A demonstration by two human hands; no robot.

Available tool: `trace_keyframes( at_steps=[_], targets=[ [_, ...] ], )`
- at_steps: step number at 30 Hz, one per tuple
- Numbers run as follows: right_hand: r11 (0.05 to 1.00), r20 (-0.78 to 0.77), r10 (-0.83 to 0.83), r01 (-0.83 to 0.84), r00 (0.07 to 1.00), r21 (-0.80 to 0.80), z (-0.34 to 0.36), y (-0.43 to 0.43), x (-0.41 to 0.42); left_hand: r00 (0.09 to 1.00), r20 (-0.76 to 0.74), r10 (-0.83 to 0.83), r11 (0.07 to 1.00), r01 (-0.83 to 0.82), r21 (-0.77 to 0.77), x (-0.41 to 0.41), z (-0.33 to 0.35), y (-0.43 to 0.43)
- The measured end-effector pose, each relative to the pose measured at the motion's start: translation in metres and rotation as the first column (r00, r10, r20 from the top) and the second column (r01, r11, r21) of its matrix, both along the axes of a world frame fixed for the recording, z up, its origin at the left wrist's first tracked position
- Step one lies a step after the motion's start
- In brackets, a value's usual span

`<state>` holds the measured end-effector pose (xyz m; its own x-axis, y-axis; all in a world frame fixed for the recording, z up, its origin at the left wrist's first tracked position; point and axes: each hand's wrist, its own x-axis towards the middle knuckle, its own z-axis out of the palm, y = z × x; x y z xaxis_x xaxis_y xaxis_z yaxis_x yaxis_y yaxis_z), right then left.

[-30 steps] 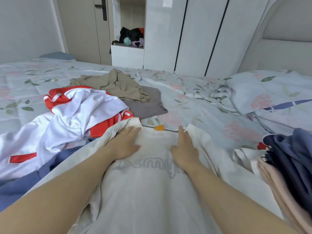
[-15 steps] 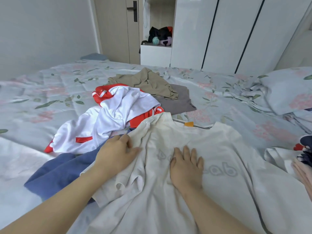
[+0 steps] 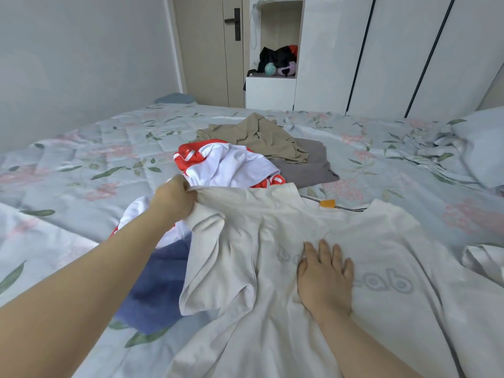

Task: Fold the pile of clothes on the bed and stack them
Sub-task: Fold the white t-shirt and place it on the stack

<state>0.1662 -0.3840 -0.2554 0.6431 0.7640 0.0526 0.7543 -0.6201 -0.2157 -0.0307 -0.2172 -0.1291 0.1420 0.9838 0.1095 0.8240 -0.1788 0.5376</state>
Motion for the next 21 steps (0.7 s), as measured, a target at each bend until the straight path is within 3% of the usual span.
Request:
trace_keyframes(
  at_steps=[1, 3, 6, 9, 12, 16, 19, 21],
  targets=[
    [1.0, -0.003, 0.001, -0.001, 1.0, 0.001, 0.001, 0.0, 0.001, 0.995, 0.03, 0.095, 0.989, -0.098, 0.111, -0.003, 0.002, 0.007],
    [1.0, -0.006, 0.009, -0.009, 1.0, -0.007, 0.001, -0.001, 0.0, 0.984, -0.016, 0.18, 0.973, -0.175, 0.153, -0.007, -0.001, 0.015],
    [1.0, -0.003, 0.012, -0.012, 1.0, -0.007, 0.004, -0.001, -0.001, 0.961, -0.262, 0.089, 0.994, -0.069, 0.083, -0.007, -0.017, 0.012],
    [1.0, 0.001, 0.01, -0.01, 1.0, 0.005, 0.004, -0.001, -0.001, 0.949, -0.303, -0.084, 0.978, 0.136, 0.156, 0.004, -0.031, -0.007],
    [1.0, 0.0, 0.006, -0.006, 1.0, 0.003, 0.004, -0.002, -0.001, 0.956, -0.245, -0.163, 0.981, 0.184, 0.064, 0.008, -0.049, -0.023],
    [1.0, 0.01, 0.0, 0.0, 1.0, 0.004, 0.003, -0.002, -0.001, 0.983, -0.185, -0.01, 0.999, 0.003, -0.04, -0.013, -0.064, -0.023],
    [1.0, 0.009, 0.0, 0.0, 1.0, -0.002, 0.003, -0.001, -0.001, 0.997, -0.083, -0.01, 0.984, -0.005, -0.178, -0.024, -0.07, -0.019],
    [1.0, 0.008, -0.002, 0.002, 1.0, -0.008, 0.003, -0.001, -0.001, 0.998, 0.01, 0.068, 0.988, -0.066, -0.137, -0.029, -0.069, -0.014]
  ],
)
